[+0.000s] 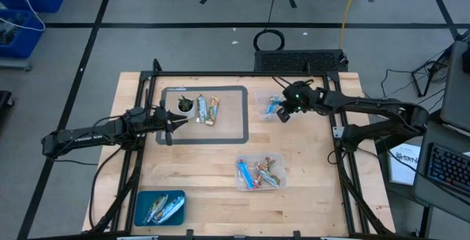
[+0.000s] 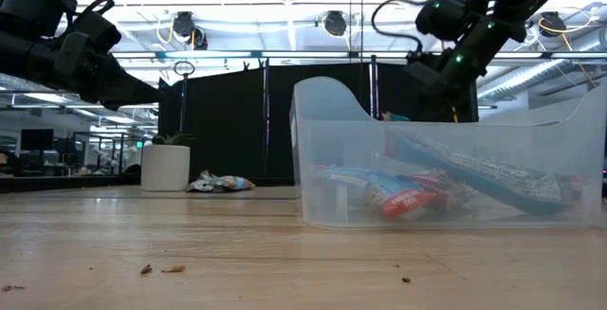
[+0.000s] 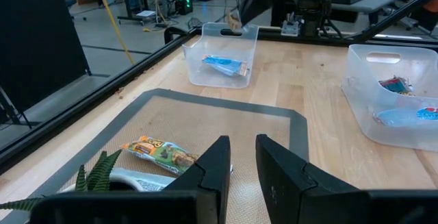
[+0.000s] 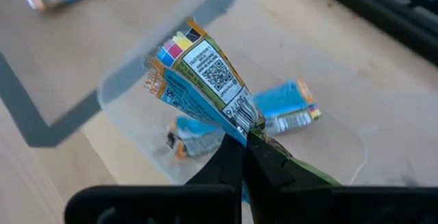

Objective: Pick and place Granola Bars by type
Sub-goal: Put the yellow granola bar into the top transparent bin

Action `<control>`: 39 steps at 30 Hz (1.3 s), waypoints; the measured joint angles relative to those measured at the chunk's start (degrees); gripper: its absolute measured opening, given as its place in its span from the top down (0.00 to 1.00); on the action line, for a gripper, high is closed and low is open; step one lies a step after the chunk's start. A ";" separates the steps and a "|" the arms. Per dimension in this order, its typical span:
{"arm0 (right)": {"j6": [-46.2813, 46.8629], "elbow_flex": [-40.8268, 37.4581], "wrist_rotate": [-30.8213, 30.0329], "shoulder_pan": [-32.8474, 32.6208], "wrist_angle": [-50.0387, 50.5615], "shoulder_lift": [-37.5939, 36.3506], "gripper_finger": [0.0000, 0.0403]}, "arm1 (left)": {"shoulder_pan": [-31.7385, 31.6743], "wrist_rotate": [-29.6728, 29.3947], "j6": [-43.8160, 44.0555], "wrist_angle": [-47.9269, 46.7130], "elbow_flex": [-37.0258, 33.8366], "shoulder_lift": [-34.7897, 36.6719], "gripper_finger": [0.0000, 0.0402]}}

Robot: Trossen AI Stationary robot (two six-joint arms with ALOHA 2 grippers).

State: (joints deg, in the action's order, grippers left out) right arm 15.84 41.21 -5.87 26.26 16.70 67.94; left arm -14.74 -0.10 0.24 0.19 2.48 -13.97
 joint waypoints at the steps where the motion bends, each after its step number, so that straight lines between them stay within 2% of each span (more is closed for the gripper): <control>1: 0.00 0.00 0.00 0.00 -0.10 0.92 1.00 | -0.02 -0.01 0.01 0.01 0.00 0.01 0.81; 9: -0.44 -0.02 -0.02 0.00 -1.50 6.96 1.00 | 0.00 0.00 0.01 0.00 0.00 -0.01 0.81; 16: -0.44 -0.02 -0.04 0.00 -2.48 7.70 0.99 | -0.02 0.00 0.01 0.00 0.00 0.00 0.81; 27: -0.37 -0.02 -0.03 0.00 -2.48 7.70 0.81 | -0.02 0.00 0.00 0.01 0.00 0.00 0.81; 33: -3.29 -0.02 0.04 -0.09 -2.08 5.23 0.72 | -0.02 0.00 0.01 0.02 0.00 0.01 0.81; 39: -7.78 -0.02 0.09 -0.11 -2.28 -1.32 0.70 | 0.00 0.00 0.01 0.02 0.00 0.00 0.81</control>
State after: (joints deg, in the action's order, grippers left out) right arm 8.05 41.19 -5.78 26.15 14.42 66.62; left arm -14.74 -0.10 0.25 0.21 2.48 -13.97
